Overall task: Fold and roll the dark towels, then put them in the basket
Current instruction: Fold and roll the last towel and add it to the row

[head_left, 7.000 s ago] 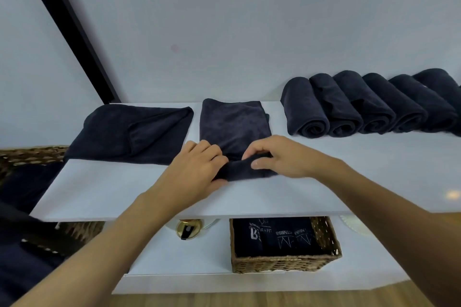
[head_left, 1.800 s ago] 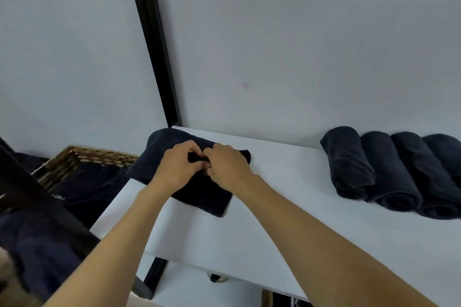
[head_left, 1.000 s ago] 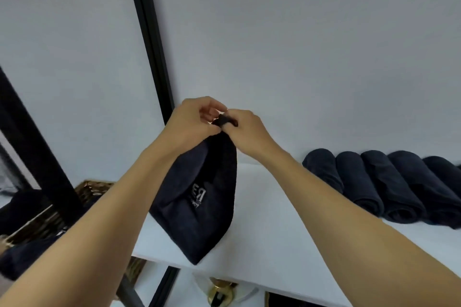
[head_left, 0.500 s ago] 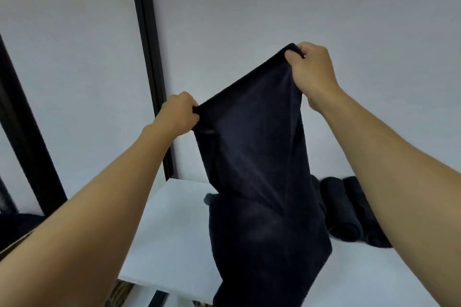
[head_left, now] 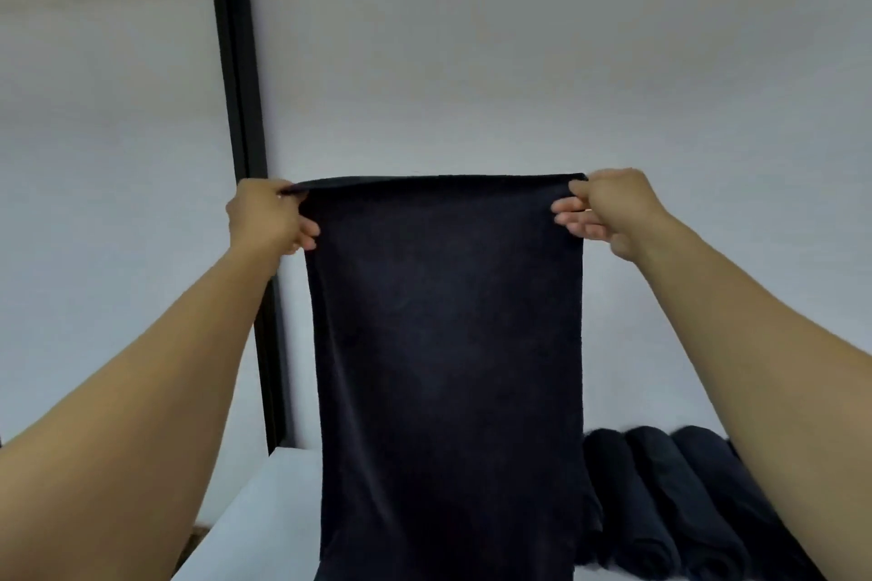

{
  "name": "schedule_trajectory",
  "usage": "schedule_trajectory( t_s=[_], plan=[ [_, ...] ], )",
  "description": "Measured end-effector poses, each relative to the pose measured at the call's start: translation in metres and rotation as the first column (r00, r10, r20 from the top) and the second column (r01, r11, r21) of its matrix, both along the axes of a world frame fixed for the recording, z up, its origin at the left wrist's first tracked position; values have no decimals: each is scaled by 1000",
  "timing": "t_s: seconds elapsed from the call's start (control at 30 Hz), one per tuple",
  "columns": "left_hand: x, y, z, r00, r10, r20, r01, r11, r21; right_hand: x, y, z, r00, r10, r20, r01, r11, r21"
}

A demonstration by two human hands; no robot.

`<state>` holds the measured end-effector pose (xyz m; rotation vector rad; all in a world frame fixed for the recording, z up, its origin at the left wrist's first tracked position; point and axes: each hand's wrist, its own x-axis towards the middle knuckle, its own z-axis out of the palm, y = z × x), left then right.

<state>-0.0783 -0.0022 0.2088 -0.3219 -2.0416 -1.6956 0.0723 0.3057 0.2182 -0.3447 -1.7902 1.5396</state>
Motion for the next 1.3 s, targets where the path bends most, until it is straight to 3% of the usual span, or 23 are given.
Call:
schedule_trajectory(
  t_s=[0.07, 0.1, 0.4, 0.63, 0.83, 1.17, 1.3],
  plan=[
    [-7, 10, 25, 986, -167, -8, 164, 957, 238, -10, -4, 15, 992, 77, -97, -85, 994, -72],
    [-11, 13, 37, 978, -204, -52, 210, 938, 274, -16, -6, 24, 987, 78, -143, -87, 995, -58],
    [-24, 16, 141, 897, -248, -367, 381, 854, 355, -46, -31, 113, 898, 112, -426, -75, 992, 102],
    [5, -13, 148, 859, -236, -454, 432, 811, 395, -21, -53, 120, 840, 131, -526, -95, 991, 96],
    [61, -46, 122, 876, -164, -454, 367, 837, 406, 25, -80, 96, 813, 164, -559, -155, 986, 64],
    [145, -101, 35, 915, 95, -391, 85, 904, 419, 135, -137, 13, 849, 65, -525, -87, 996, -16],
    [165, -126, -4, 916, 155, -370, -41, 953, 300, 165, -165, -16, 863, -8, -504, -26, 998, -60]
  ],
)
